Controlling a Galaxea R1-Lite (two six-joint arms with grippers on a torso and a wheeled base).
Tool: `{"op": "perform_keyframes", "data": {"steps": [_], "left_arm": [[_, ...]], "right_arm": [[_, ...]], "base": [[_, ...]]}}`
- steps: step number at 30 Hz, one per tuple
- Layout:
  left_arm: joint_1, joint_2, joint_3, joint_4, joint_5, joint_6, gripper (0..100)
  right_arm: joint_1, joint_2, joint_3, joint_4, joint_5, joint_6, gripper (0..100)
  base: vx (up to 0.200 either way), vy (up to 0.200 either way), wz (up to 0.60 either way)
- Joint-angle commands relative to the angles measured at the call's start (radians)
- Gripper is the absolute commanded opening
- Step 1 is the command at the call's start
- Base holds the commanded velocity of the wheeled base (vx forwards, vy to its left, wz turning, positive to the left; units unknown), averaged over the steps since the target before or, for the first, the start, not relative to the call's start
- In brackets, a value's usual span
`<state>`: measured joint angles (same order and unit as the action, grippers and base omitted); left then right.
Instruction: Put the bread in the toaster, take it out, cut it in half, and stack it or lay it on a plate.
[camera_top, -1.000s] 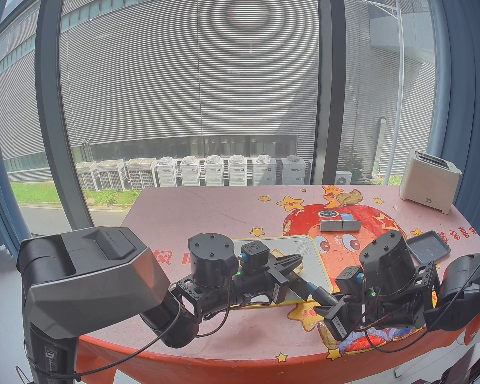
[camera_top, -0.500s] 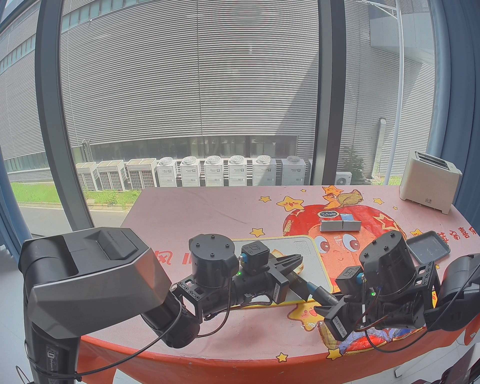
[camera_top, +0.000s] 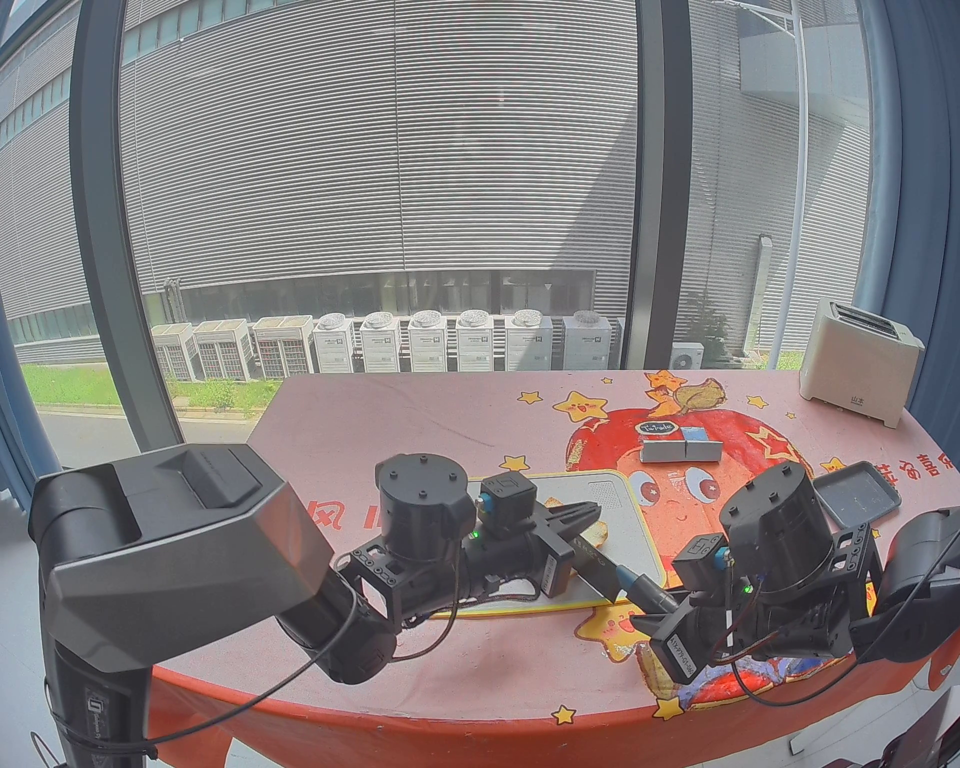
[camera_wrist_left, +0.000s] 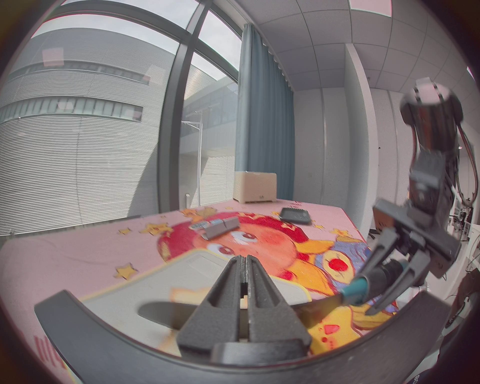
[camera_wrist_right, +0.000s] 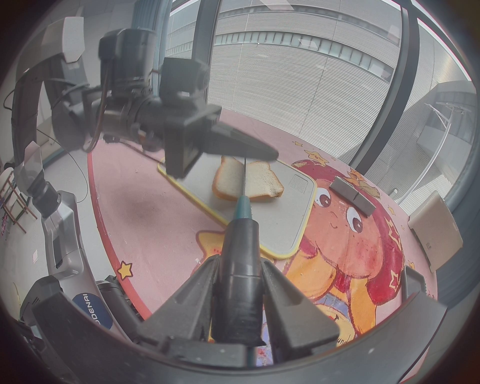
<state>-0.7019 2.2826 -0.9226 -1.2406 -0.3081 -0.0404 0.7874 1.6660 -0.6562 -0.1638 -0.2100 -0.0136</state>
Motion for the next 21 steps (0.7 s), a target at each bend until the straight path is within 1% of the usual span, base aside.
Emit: {"op": "perform_keyframes", "data": {"steps": [1, 4, 10, 16, 21], "left_arm": [[0.035, -0.052, -0.021, -0.026, 0.001, -0.001, 0], [0.064, -0.051, -0.022, -0.025, 0.000, 0.001, 0], [0.098, -0.044, -0.025, -0.022, 0.000, 0.001, 0], [0.099, -0.025, -0.015, -0.014, 0.000, 0.001, 0], [0.085, -0.002, -0.009, -0.016, 0.000, 0.008, 0]], "right_arm": [[0.001, -0.003, 0.000, -0.005, 0.000, 0.000, 0], [0.001, -0.003, -0.003, -0.006, 0.000, 0.000, 0], [-0.001, -0.006, -0.005, -0.006, 0.000, 0.000, 0], [-0.002, -0.006, -0.008, -0.006, 0.000, 0.000, 0], [-0.005, -0.006, -0.014, -0.006, -0.002, 0.001, 0]], "base": [[0.000, 0.000, 0.00], [0.000, 0.000, 0.00], [0.000, 0.000, 0.00], [0.000, 0.000, 0.00], [0.000, 0.000, 0.00]]}}
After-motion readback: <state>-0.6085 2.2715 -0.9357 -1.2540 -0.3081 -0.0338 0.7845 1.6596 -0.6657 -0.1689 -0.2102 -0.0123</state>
